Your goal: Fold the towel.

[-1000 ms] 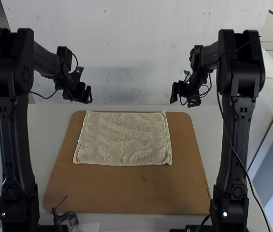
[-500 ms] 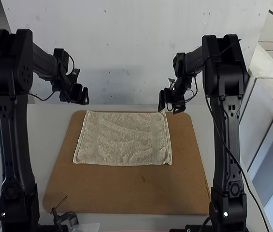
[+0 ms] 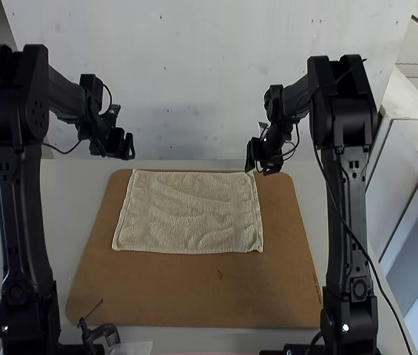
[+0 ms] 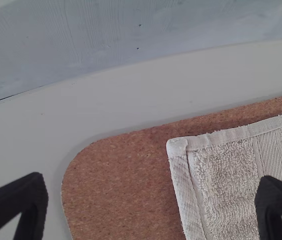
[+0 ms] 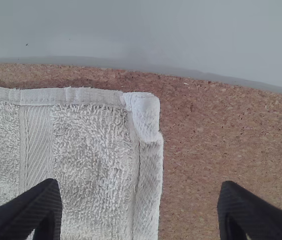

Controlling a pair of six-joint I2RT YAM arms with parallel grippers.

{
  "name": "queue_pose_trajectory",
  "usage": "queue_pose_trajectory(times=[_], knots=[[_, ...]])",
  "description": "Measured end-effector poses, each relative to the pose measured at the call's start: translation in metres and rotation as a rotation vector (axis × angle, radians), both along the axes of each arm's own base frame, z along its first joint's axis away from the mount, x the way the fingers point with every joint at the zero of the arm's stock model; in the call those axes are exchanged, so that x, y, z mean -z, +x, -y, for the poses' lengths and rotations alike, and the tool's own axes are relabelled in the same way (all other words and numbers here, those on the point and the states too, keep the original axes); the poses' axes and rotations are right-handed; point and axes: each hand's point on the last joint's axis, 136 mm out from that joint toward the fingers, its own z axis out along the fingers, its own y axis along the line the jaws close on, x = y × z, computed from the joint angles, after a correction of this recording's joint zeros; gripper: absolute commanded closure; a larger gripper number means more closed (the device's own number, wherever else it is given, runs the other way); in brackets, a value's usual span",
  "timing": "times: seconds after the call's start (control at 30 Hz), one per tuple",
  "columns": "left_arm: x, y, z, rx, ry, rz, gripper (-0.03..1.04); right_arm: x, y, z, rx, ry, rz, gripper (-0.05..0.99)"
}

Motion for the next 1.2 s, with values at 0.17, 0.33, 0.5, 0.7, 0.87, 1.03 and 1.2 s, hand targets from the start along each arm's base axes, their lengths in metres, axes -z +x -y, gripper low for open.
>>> queue_pose_trajectory(times=[0.17, 0.33, 0.5, 0.7, 0.87, 1.03, 1.2], knots=[[0.000, 0.000, 0.001, 0.002, -0.005, 0.000, 0.09, 0.006, 0.000, 0.000, 0.004, 0.001, -0.004, 0.30], [0.000, 0.000, 0.001, 0.003, -0.006, -0.001, 0.09, 0.016, 0.002, -0.001, 0.007, 0.004, 0.003, 0.30], [0.000, 0.000, 0.000, 0.004, -0.009, 0.000, 0.09, 0.020, 0.004, -0.001, 0.014, 0.007, 0.009, 0.36], [-0.001, 0.000, -0.001, 0.001, -0.012, 0.002, 0.09, 0.025, 0.011, -0.004, 0.026, 0.004, 0.033, 0.43], [-0.001, 0.001, -0.001, 0.002, -0.012, 0.004, 0.09, 0.025, 0.011, -0.005, 0.026, -0.006, 0.037, 0.44], [-0.001, 0.001, -0.002, 0.002, -0.019, 0.005, 0.09, 0.026, 0.013, -0.008, 0.025, -0.018, 0.042, 0.45], [-0.002, 0.001, -0.008, -0.001, -0.023, 0.008, 0.09, 0.028, 0.022, -0.016, 0.019, -0.028, 0.077, 0.55]])
